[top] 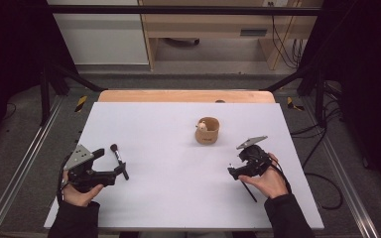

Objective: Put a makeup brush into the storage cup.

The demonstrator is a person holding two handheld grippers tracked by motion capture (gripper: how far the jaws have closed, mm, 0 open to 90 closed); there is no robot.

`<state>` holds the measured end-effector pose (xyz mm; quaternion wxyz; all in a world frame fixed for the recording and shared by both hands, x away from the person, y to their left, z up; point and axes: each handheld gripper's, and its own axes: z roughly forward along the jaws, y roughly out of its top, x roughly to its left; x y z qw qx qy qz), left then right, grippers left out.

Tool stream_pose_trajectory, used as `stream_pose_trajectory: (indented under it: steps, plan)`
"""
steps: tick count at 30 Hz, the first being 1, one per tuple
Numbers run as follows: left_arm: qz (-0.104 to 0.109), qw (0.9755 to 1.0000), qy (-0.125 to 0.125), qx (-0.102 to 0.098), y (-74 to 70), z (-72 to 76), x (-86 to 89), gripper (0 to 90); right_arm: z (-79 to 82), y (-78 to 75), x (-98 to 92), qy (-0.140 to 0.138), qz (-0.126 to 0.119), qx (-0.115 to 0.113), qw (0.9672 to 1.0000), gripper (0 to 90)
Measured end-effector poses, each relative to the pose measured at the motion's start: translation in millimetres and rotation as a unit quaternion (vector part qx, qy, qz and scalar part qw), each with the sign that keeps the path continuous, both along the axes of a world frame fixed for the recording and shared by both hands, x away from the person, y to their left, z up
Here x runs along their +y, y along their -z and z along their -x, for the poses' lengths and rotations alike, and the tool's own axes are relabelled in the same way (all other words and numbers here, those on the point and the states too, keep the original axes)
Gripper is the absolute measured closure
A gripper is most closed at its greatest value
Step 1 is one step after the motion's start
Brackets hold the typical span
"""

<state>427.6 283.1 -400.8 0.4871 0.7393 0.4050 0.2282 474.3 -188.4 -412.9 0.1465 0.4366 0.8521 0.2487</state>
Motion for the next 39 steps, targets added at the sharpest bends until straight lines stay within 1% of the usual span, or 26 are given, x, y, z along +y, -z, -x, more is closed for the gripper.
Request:
stream_pose_trajectory:
  steps: [2,3,4,5,6,8,9,10,12,14,17,19,21,22,23,24,25,26,27,28,29,31,34,39]
  plan:
    - [-0.001,1.0,0.0,0.0,0.1,0.0,-0.1,5.4,-2.5,1.8,1.5,-0.002,0.01,0.005,0.9999,20.9]
    - [-0.001,1.0,0.0,0.0,0.2,0.0,-0.2,5.4,-2.9,2.1,2.5,0.001,0.01,0.009,0.9999,21.0]
    - [-0.001,1.0,0.0,0.001,0.2,0.0,-0.3,5.4,-4.4,2.9,3.0,-0.001,0.012,0.01,0.9999,21.1]
    - [-0.001,1.0,0.0,0.0,0.3,-0.1,-0.5,5.4,-4.6,2.5,4.2,0.003,0.01,0.018,0.9998,21.2]
    - [-0.001,1.0,0.0,0.0,0.4,-0.1,-0.6,5.4,-5.5,3.0,4.9,0.002,0.011,0.02,0.9997,21.4]
    - [-0.002,1.0,0.0,0.0,0.4,-0.1,-0.9,5.4,-7.4,4.3,6.0,0.0,0.019,0.025,0.9995,21.7]
    - [-0.002,1.0,0.001,0.0,0.4,-0.1,-0.9,5.4,-8.5,4.9,6.9,0.004,0.022,0.031,0.9993,21.9]
    - [-0.002,1.0,0.001,0.0,0.4,0.0,-1.0,5.4,-9.8,6.0,6.6,0.001,0.024,0.031,0.9992,21.9]
    - [-0.002,1.0,0.0,-0.001,0.2,0.2,-1.0,5.4,-12.4,7.9,6.7,0.007,0.029,0.043,0.9986,22.3]
    - [-0.002,1.0,0.0,-0.001,0.1,0.3,-0.9,5.4,-15.0,10.8,6.3,0.01,0.039,0.048,0.998,22.8]
    - [-0.002,1.0,0.0,-0.001,0.1,0.1,-0.5,5.5,-18.2,13.8,5.4,0.013,0.047,0.056,0.9972,23.8]
    - [-0.002,1.0,-0.001,-0.002,0.1,0.3,-0.3,5.5,-19.8,15.3,5.0,0.016,0.051,0.063,0.9966,25.3]
    - [-0.002,1.0,-0.001,-0.002,-0.2,0.4,0.0,5.6,-21.6,17.0,4.2,0.012,0.055,0.069,0.9961,27.4]
    - [-0.001,1.0,-0.001,-0.002,-0.3,0.5,0.0,5.6,-21.8,17.3,4.8,0.016,0.054,0.073,0.9957,28.2]
    - [-0.001,1.0,-0.001,-0.003,-0.5,0.6,-0.1,5.6,-22.6,18.5,4.2,0.009,0.057,0.074,0.9955,29.3]
    - [0.0,1.0,0.0,-0.003,-0.6,0.8,-0.3,5.6,-23.2,19.6,4.6,0.008,0.059,0.077,0.9952,30.5]
    - [0.0,1.0,0.0,-0.003,-0.7,0.8,-0.3,5.6,-23.5,20.4,5.7,0.011,0.058,0.087,0.9944,31.9]
    - [-0.001,1.0,0.0,-0.003,-0.7,0.8,-0.4,5.6,-23.9,21.1,6.0,0.011,0.06,0.091,0.994,32.9]
    - [-0.001,1.0,0.0,-0.003,-0.7,0.8,-0.5,5.6,-25.1,23.4,5.5,0.006,0.068,0.09,0.9936,34.7]
    - [-0.001,1.0,0.0,-0.002,-0.7,0.7,-0.6,5.6,-25.2,23.0,6.1,0.01,0.064,0.101,0.9928,35.7]
    - [-0.001,1.0,0.001,-0.003,-0.7,0.8,-0.6,5.6,-26.0,24.9,6.0,0.009,0.068,0.099,0.9928,37.1]
    - [-0.001,1.0,0.001,-0.003,-0.9,0.9,-0.5,5.6,-26.5,26.0,6.5,0.013,0.07,0.109,0.9914,39.9]
    - [0.0,1.0,0.001,-0.003,-0.9,0.9,-0.3,5.6,-27.4,27.5,6.7,0.009,0.074,0.115,0.9906,43.0]
    - [-0.001,1.0,0.001,-0.002,-0.6,0.7,-0.5,5.6,-27.6,29.9,7.9,0.015,0.078,0.125,0.989,49.1]
